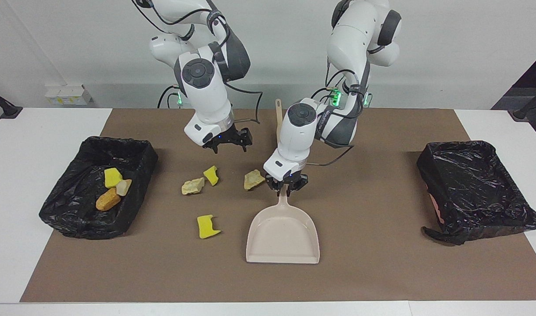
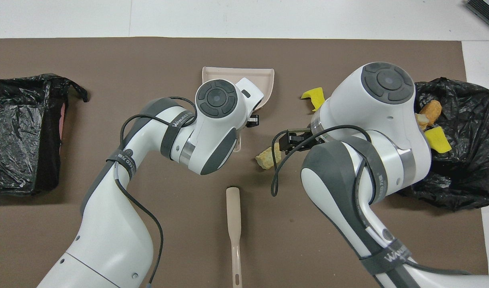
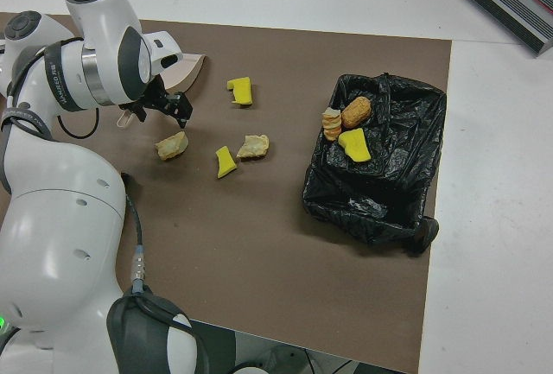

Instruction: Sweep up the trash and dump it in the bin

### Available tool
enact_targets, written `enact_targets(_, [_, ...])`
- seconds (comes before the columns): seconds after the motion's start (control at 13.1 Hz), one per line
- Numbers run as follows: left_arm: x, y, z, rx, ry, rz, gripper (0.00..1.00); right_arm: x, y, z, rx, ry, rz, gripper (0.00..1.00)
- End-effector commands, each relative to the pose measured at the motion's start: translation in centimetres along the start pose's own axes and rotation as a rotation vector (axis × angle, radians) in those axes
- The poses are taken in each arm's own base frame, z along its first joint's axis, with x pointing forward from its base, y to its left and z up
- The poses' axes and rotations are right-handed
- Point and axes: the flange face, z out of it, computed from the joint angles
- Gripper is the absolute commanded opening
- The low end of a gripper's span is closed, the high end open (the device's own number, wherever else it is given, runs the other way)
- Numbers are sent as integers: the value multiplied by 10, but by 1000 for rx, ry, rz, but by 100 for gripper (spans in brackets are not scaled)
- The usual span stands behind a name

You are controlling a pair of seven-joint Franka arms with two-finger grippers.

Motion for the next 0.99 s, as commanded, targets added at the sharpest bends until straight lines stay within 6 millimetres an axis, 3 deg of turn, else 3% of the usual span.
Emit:
enact_targets(0.0, [4, -9, -23, -3, -7, -33, 0, -4, 4, -1, -3, 24, -22, 100])
enact_targets(0.23, [21, -45, -66, -4, 7, -77, 0, -4, 2, -2, 0, 30, -20, 100])
enact_targets(0.38, [31, -81, -79, 31, -17, -88, 0, -12, -4, 4, 4, 50, -36, 100])
enact_targets(0.46, [34, -88, -87, 27, -9, -73, 0, -23, -16, 11, 6, 67, -46, 100])
enact_targets(0.61, [47, -132, -101, 39, -15, -71, 0, -42, -23, 21, 19, 105, 10, 100])
enact_targets(0.76, [51, -169, -100, 48, -46, -34, 0, -59, -40, 27, 23, 107, 9, 100])
enact_targets(0.84, [43, -188, -94, 49, -63, -23, 0, -61, -42, 28, 27, 105, 13, 100])
enact_targets(0.92, [33, -205, -85, 47, -62, 15, 0, -67, -57, 34, 27, 101, 12, 100])
